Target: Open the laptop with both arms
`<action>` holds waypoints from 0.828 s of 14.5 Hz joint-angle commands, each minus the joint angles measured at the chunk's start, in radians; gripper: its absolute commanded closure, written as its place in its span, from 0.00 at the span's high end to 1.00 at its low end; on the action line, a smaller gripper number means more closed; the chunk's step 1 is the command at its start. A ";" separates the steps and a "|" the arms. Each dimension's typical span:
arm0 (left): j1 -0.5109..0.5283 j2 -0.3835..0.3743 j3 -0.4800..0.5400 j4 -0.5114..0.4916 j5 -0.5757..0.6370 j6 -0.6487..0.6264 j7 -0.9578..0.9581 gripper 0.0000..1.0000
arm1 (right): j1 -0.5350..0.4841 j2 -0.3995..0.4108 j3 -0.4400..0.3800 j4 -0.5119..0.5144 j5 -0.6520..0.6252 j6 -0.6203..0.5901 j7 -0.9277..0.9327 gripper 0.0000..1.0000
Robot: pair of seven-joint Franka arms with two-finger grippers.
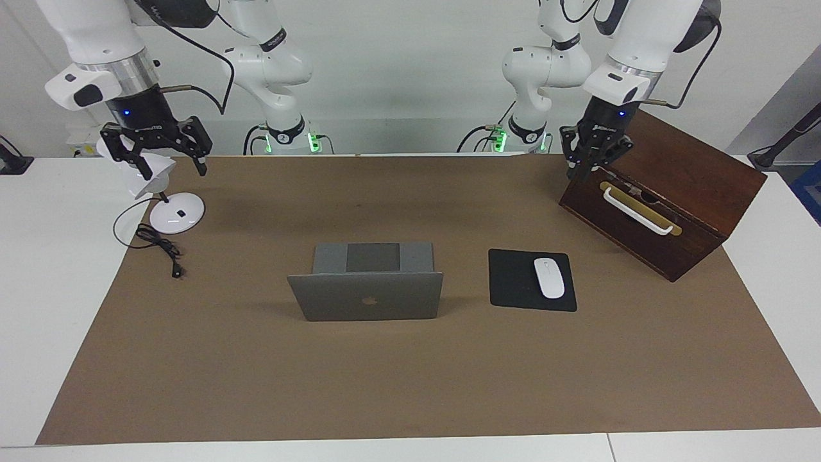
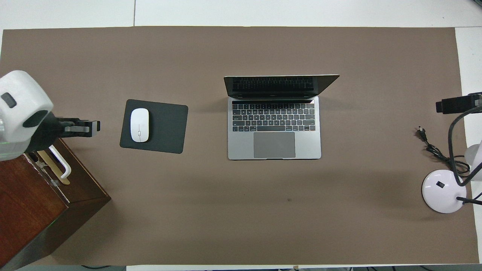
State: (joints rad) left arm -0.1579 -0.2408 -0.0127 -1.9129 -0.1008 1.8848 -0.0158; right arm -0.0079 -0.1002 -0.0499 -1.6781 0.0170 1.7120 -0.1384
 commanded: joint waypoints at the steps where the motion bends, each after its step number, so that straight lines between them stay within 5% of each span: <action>1: 0.092 -0.012 -0.013 0.041 0.021 -0.075 0.016 1.00 | -0.004 -0.015 0.007 0.011 -0.019 -0.061 0.005 1.00; 9: 0.205 0.008 -0.013 0.113 0.020 -0.174 0.010 1.00 | -0.007 -0.013 0.007 0.001 -0.020 -0.080 0.003 1.00; 12: 0.216 0.095 -0.012 0.251 0.024 -0.298 0.010 1.00 | -0.014 -0.016 0.007 -0.003 -0.020 -0.084 0.002 1.00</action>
State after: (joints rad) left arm 0.0372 -0.2336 -0.0139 -1.7944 -0.0980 1.6884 -0.0056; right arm -0.0087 -0.1077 -0.0503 -1.6735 0.0163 1.6432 -0.1385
